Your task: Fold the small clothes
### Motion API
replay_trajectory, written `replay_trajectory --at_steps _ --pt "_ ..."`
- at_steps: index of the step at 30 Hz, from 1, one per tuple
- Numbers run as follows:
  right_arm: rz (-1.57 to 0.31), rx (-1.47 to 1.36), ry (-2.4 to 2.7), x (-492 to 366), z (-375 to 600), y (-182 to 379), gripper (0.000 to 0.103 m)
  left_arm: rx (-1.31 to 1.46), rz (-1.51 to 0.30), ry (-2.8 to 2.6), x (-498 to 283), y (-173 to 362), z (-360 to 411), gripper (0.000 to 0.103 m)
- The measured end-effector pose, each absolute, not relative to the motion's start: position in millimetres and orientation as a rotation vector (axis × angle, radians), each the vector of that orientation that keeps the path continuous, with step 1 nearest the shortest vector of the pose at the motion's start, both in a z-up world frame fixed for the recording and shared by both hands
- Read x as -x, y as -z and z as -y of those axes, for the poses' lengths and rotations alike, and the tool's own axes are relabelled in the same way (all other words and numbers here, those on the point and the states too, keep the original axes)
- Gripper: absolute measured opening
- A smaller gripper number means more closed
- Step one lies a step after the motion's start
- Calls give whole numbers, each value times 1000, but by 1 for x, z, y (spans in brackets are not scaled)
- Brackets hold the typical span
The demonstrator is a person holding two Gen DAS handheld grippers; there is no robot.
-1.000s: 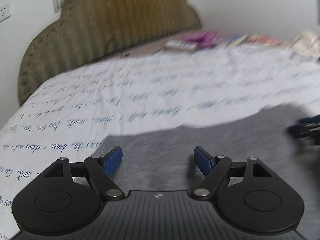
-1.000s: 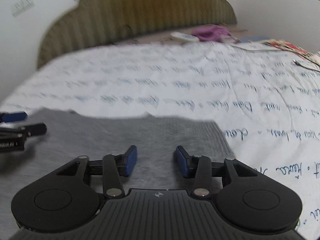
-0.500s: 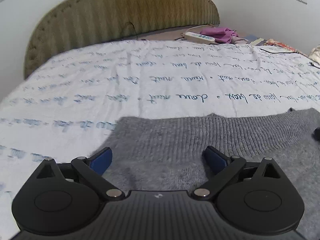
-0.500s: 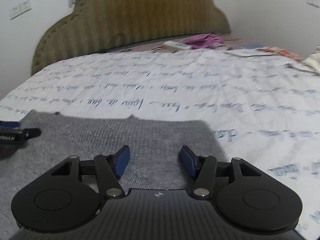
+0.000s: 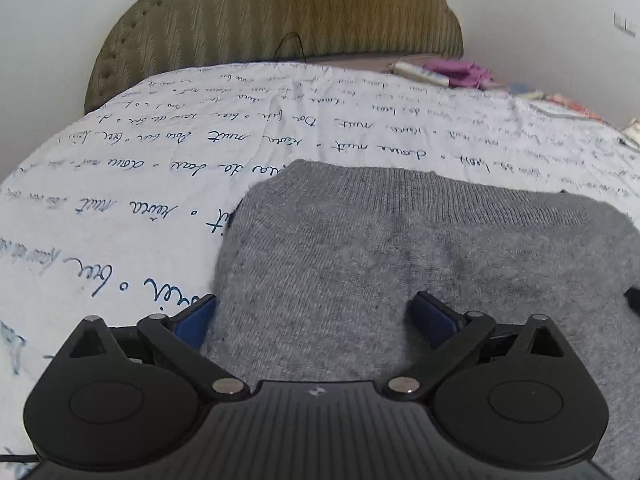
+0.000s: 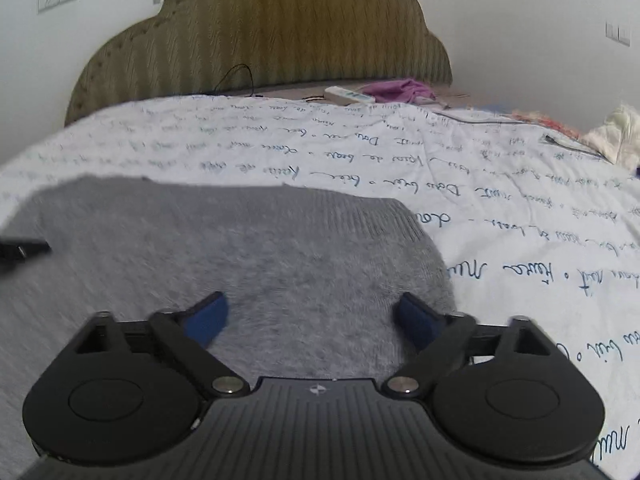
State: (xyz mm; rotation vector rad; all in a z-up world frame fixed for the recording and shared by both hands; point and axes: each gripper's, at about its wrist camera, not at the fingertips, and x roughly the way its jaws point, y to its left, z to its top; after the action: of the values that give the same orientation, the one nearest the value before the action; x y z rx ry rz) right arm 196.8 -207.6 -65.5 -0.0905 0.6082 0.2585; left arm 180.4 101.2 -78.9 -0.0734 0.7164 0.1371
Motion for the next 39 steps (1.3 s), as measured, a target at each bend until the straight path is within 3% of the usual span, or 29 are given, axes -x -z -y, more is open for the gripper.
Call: replay_trajectory --at_steps 13,18,23,29,32,36,37,38,39 --pt "-621 16 -255 -201 216 68 100 131 -649 -222 -149 62 -112 103" --pt "-618 7 -255 -200 218 68 100 508 -563 -230 -62 42 -160 103" --pt "-611 -10 -257 -199 219 67 100 924 -590 -166 1 64 -191 103" --pt "-605 -33 -263 -198 222 67 101 996 -608 -140 -14 66 -187 101" --pt "-599 -53 -265 -196 224 67 101 916 -666 -163 -34 68 -177 69" --pt "-597 -76 -272 -197 228 67 101 802 -661 -205 -46 68 -163 64" --pt "-598 -77 -273 -197 228 67 101 775 -663 -209 -48 68 -159 59" --pt "-598 -76 -273 -197 228 67 101 748 -678 -212 -51 68 -156 37" --pt "-599 -74 -272 -197 227 67 101 725 -704 -220 -53 69 -153 23"
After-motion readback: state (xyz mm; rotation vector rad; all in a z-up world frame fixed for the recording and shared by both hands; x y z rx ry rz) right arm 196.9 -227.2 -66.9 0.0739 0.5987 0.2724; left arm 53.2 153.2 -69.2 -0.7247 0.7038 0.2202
